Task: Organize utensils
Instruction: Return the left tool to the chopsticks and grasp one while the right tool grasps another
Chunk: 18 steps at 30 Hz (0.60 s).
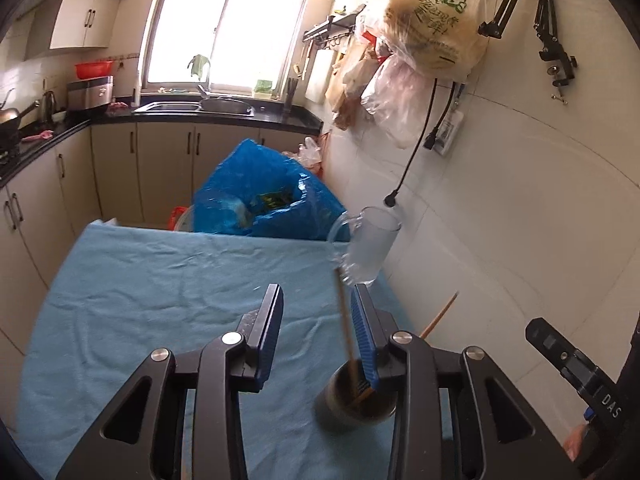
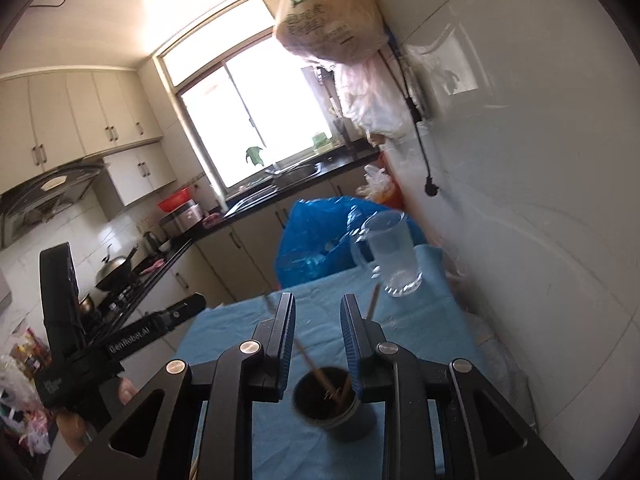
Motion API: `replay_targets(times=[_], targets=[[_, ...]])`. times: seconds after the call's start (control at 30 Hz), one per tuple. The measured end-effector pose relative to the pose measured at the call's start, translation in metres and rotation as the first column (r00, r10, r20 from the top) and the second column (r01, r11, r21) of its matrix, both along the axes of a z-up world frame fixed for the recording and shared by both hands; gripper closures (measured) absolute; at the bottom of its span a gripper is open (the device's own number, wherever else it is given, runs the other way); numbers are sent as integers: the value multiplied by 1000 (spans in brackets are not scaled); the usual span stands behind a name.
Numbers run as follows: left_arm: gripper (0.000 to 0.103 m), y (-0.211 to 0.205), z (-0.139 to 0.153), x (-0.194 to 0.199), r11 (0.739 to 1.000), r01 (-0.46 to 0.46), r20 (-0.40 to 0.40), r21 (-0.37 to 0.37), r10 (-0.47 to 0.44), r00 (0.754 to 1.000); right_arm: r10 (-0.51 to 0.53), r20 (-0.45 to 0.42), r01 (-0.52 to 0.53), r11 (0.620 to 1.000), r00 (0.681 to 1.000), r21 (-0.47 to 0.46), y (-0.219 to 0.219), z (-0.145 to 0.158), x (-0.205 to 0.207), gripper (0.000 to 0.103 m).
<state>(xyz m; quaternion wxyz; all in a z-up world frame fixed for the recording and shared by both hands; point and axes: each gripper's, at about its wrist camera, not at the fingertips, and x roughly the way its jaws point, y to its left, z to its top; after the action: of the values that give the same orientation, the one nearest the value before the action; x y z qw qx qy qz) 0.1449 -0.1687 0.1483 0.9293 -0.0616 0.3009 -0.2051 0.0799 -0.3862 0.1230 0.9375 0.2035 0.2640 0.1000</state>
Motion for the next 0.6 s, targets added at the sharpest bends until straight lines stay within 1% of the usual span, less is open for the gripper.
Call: replay_targets(times=[0.07,0.1,0.13,0.2,0.3,0.4,0.43,0.53,0.57,0.6], targets=[[67,18,-6,-9,998,-35,-9,51,35,999,34,-17,-34,999,999,-2,10,-7,-5,78],[67,28,-11,-13,997,-42,-18,65,44,999,53,-31,-53,999,998,-4,17,-12,-8,78],[67,39,-17,-17,996,-51,-32,75,53,998,73,-47,-74,997,996,-2,23,-18,-10,78],[67,62,-32,-22,990,-77,-71,120,86,994,115,-86,-115,993,990,4,38,-33,-12,78],[67,91,-54,-25,984,-106,-122,144,124,985,176,-150,-177,984,973,7,62,-53,-9,78],[67,120,-81,-22,975,-134,-191,175,167,967,241,-214,-243,970,947,14,88,-71,-2,78],[67,130,-91,-19,973,-143,-225,182,183,957,263,-235,-266,964,936,21,98,-77,1,78],[67,148,-121,-8,976,-126,-321,180,179,930,306,-294,-309,950,905,38,121,-93,11,78],[67,153,-131,-3,973,-137,-347,187,196,917,321,-313,-324,945,894,45,129,-98,14,78],[67,156,-138,-1,972,-140,-361,188,200,911,329,-330,-334,942,885,44,136,-103,17,78]])
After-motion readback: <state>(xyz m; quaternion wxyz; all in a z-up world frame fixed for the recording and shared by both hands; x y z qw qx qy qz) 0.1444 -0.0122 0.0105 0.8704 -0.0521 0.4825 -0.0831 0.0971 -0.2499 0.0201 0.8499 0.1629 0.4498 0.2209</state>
